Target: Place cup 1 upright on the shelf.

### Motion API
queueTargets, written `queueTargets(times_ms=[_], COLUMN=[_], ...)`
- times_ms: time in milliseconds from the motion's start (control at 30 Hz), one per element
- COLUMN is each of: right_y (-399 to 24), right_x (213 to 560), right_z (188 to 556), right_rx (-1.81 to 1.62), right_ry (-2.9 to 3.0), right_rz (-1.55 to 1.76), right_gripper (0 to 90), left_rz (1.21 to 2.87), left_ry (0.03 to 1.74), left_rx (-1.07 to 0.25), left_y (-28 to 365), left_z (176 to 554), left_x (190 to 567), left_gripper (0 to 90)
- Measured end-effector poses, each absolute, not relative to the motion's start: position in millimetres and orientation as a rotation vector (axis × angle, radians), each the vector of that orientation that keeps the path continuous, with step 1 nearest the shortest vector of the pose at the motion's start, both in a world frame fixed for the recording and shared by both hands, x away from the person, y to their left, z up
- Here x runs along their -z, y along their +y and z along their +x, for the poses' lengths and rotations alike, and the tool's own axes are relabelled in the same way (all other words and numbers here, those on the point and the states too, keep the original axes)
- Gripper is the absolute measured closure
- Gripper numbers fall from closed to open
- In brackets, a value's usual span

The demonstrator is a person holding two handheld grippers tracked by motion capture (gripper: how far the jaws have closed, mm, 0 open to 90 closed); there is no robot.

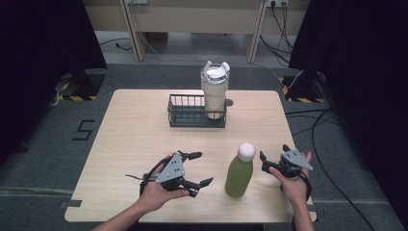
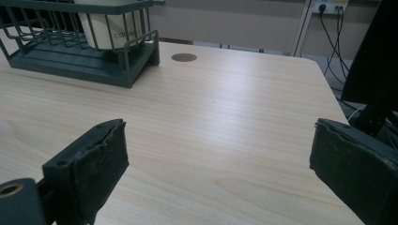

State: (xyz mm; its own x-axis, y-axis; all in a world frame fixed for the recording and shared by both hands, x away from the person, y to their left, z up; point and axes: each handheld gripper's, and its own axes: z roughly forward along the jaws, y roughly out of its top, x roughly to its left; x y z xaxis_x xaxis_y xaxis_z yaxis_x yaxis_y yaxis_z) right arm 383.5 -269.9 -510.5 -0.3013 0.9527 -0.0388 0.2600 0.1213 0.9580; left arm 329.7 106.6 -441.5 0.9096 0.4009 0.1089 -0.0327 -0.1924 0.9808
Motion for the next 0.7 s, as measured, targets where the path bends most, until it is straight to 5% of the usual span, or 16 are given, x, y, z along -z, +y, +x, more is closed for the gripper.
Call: queueTargets(times_ms=[700], right_y=[-267.9], right_x=[513.6], right_z=[384.4], right_rx=[-1.211], right_ry=[1.7], right_rz=[1.203], right_gripper=[4.5], left_rz=[1.703], left_ry=[0.197], left_rx=[-0.309], left_y=[56.5], left_z=[338.4], left_x=[438.7], left_gripper=[14.4])
